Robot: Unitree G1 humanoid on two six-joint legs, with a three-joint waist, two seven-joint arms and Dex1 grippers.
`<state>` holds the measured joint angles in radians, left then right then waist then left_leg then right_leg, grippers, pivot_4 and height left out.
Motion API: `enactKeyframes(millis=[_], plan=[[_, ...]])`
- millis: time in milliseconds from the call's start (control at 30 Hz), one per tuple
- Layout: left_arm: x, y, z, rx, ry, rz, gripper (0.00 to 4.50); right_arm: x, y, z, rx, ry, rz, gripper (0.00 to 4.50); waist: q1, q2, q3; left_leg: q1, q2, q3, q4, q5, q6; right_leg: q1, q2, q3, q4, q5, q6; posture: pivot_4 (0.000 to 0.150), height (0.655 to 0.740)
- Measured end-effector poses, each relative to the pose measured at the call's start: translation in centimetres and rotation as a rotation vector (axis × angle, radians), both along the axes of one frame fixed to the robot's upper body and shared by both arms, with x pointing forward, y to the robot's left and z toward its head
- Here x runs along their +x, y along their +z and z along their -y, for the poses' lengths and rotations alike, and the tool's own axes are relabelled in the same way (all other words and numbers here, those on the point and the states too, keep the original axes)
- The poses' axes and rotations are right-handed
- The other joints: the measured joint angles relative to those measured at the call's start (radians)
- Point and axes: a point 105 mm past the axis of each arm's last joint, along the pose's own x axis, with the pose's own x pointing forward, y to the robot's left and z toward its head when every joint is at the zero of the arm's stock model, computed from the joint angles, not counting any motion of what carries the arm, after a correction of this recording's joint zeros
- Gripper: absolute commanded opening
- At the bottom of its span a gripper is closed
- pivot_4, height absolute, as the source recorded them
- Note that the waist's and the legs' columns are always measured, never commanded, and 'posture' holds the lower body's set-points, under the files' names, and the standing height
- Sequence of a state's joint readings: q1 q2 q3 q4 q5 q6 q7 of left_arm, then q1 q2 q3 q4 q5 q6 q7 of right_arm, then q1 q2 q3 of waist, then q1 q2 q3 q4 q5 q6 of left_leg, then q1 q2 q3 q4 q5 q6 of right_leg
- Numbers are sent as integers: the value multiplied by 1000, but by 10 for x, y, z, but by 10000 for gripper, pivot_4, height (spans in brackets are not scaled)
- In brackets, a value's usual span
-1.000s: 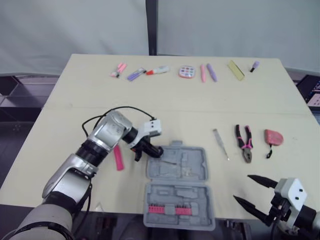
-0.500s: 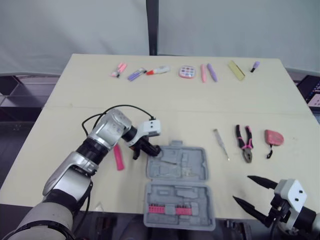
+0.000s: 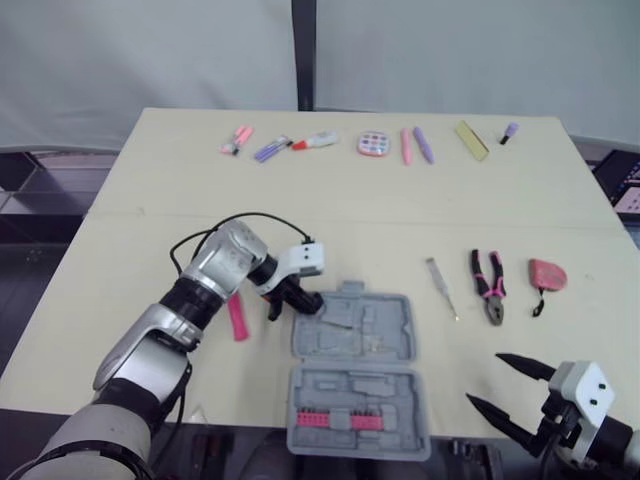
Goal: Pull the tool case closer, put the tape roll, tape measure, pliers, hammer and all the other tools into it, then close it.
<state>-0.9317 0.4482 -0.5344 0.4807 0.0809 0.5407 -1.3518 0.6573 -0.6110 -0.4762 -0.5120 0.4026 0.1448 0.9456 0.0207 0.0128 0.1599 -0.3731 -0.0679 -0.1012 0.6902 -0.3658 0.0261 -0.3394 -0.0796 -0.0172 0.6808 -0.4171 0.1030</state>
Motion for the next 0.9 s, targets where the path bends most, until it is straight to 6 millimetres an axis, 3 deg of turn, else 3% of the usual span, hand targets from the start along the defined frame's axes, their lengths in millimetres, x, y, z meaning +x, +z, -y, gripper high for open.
enactKeyframes(millis=[33,133,267,433,733,900], plan=[[0,0,0,0,-2,0,575,0,0,0,0,0,1,45000,0,0,0,0,0,0,0,0,0,0,0,0,0,0,0,1500,7134],[0,1,0,2,-9,-1,9941,0,1,0,-2,3,7,45000,0,0,0,0,0,0,0,0,0,0,0,0,0,0,0,1500,7134],[2,2,0,0,4,9,29064,0,1,-1,-3,5,11,45000,0,0,0,0,0,0,0,0,0,0,0,0,0,0,0,1500,7134],[0,7,-1,-10,27,-18,29064,1,2,-1,-3,7,18,45000,0,0,0,0,0,0,0,0,0,0,0,0,0,0,0,1500,7134],[-9,55,-5,-186,51,17,29064,2,3,-1,-3,8,23,45000,-1,1,0,0,0,0,0,0,0,0,-1,2,0,0,0,1500,7134],[-14,33,-28,-260,126,5,29064,2,5,-3,28,2,48,45000,-12,1,-1,1,1,0,-1,0,0,0,-2,2,1,0,0,1500,7134]])
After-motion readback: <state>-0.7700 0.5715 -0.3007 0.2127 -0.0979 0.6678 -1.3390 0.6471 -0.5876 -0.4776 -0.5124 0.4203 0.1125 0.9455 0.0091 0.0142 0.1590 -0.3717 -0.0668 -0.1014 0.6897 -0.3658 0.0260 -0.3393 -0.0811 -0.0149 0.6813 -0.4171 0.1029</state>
